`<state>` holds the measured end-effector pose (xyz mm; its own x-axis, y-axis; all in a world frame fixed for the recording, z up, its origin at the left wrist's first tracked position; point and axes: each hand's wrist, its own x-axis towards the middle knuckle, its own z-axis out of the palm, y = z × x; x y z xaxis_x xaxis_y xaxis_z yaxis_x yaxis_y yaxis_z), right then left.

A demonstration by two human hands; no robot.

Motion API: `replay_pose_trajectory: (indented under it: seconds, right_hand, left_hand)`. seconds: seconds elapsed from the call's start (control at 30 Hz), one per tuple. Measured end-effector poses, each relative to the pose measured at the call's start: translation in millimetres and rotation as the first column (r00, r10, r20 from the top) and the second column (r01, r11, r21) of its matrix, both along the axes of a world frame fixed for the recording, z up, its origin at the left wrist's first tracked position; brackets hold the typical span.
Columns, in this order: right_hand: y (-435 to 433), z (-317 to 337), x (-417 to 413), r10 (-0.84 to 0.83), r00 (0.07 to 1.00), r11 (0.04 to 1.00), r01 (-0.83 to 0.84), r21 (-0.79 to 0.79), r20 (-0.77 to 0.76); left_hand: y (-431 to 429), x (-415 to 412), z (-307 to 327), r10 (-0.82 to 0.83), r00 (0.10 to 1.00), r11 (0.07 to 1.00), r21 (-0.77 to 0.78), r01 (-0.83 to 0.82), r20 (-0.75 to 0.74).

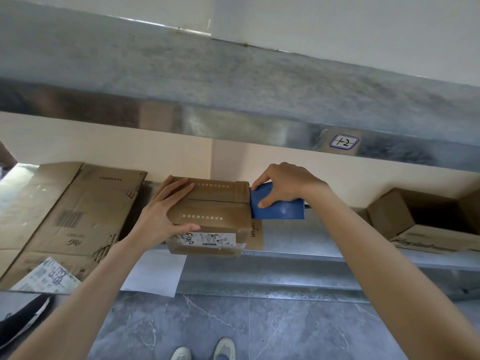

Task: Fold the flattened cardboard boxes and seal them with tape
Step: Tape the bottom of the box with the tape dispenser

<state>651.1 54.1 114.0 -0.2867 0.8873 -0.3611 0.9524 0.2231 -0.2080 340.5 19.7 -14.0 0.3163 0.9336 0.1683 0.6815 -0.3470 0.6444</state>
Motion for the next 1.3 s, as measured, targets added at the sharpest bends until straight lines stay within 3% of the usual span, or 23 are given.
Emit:
replay_pose_trajectory:
  seconds: [0.23, 0.43, 0.67, 0.93, 1.07, 1.3]
  right_hand:
    - [-2, 0, -6, -0.057, 0.998, 0.998, 0.057, 0.008, 0.027]
    - [-14, -41, 4, -0.154, 0.988, 0.986, 0.154, 0.065, -0.015]
    - [-32, -119, 35, -0.38, 0.918, 0.899, 0.395, 0.189, -0.111]
    - [-37, -159, 46, -0.506, 0.861, 0.824, 0.5, 0.268, -0.05]
    - [-38, -172, 52, -0.553, 0.815, 0.776, 0.579, 0.251, -0.17]
    - [-38, -171, 64, -0.48, 0.795, 0.809, 0.565, 0.163, -0.372]
  left_hand:
    - [-2, -1, 3, -0.012, 1.0, 1.0, -0.017, 0.012, 0.026]
    - [-2, 0, 3, -0.02, 0.999, 1.0, -0.011, 0.02, 0.033]
    - [-2, -1, 1, -0.015, 0.999, 1.0, -0.025, 0.017, 0.051]
    - [-2, 1, 0, -0.01, 0.998, 1.0, -0.011, 0.011, 0.066]
    - [-1, 1, -2, -0.01, 0.997, 1.0, -0.008, 0.01, 0.073]
    - [0, 0, -6, -0.009, 0.994, 1.0, 0.011, 0.008, 0.11]
